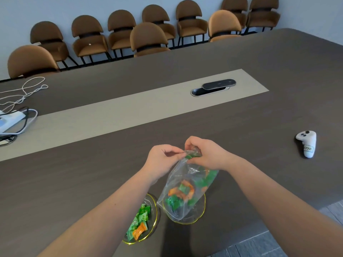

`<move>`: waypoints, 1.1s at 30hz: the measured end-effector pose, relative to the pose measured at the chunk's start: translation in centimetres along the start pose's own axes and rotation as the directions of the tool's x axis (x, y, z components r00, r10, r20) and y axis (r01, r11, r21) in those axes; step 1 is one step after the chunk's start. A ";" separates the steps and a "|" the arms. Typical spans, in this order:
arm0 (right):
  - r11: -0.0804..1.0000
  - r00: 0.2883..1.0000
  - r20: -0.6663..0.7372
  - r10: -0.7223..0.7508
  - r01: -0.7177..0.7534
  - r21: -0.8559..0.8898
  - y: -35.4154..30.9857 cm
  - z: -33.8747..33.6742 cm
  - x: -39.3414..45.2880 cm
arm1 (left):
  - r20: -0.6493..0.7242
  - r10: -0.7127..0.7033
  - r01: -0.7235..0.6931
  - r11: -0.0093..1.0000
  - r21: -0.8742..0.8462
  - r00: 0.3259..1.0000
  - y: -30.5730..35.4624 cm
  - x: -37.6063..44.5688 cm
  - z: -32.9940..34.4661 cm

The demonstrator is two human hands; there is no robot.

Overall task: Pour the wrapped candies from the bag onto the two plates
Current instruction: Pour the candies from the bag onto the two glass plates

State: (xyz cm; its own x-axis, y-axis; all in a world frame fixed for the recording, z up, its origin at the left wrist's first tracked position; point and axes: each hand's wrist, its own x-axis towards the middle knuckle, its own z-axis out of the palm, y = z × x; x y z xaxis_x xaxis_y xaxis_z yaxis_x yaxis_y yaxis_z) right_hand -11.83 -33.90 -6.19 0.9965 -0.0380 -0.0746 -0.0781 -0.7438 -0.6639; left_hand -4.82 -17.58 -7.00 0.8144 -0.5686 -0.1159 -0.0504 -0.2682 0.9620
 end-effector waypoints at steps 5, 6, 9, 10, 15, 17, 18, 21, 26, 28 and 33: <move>1.000 0.999 0.039 0.008 -0.008 -0.004 -0.1 -0.5 -0.2 | -0.004 -0.017 0.017 1.000 0.000 1.000 0.3 0.0 -0.3; 1.000 0.999 0.052 0.013 -0.013 0.000 0.0 -0.6 -0.3 | -0.004 -0.018 0.018 1.000 0.003 1.000 0.3 0.0 -0.5; 0.999 0.995 0.091 0.040 -0.038 -0.015 0.3 -1.0 -0.7 | -0.013 -0.008 0.008 1.000 0.027 1.000 0.3 -0.1 -1.1; 0.998 0.993 0.101 0.054 -0.051 -0.030 0.5 -1.1 -0.7 | -0.014 -0.005 0.005 1.000 0.026 1.000 0.3 -0.1 -1.3; 0.976 0.975 0.146 0.167 -0.143 -0.165 2.1 -1.7 -0.5 | 0.061 -0.002 0.000 1.000 0.024 0.998 0.4 -0.5 -2.2; 0.958 0.970 0.140 0.198 -0.162 -0.235 2.8 -1.9 -0.7 | 0.081 0.001 -0.004 1.000 0.031 0.997 0.5 -0.6 -2.6; 0.954 0.968 0.128 0.214 -0.179 -0.240 3.1 -2.0 -0.8 | 0.081 -0.003 0.001 1.000 0.029 0.997 0.5 -0.7 -2.8; 0.964 0.970 0.090 0.226 -0.210 -0.161 3.5 -2.4 -1.2 | 0.083 -0.033 0.030 0.999 0.029 0.996 0.6 -0.8 -3.6; 0.980 0.971 0.138 0.198 -0.200 0.005 2.0 -2.8 -1.6 | 0.116 -0.067 0.072 0.996 -0.044 0.991 0.7 -1.0 -4.6; 0.972 0.962 0.183 0.204 -0.221 0.081 1.2 -2.8 -1.7 | 0.121 -0.076 0.086 0.993 -0.083 0.990 0.8 -1.1 -4.8; 0.973 0.950 0.262 0.169 -0.204 0.110 -1.1 -3.0 -1.7 | 0.110 -0.093 0.111 0.978 -0.175 0.990 1.2 -1.3 -5.4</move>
State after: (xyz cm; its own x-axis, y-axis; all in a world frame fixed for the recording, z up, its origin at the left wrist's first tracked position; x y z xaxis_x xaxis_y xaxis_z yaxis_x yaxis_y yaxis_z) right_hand -13.38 -35.02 -3.07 0.9255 0.0131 -0.3786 -0.2823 -0.6427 -0.7122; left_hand -2.79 -12.95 -4.31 0.7467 -0.6236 -0.2314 0.1426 -0.1896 0.9714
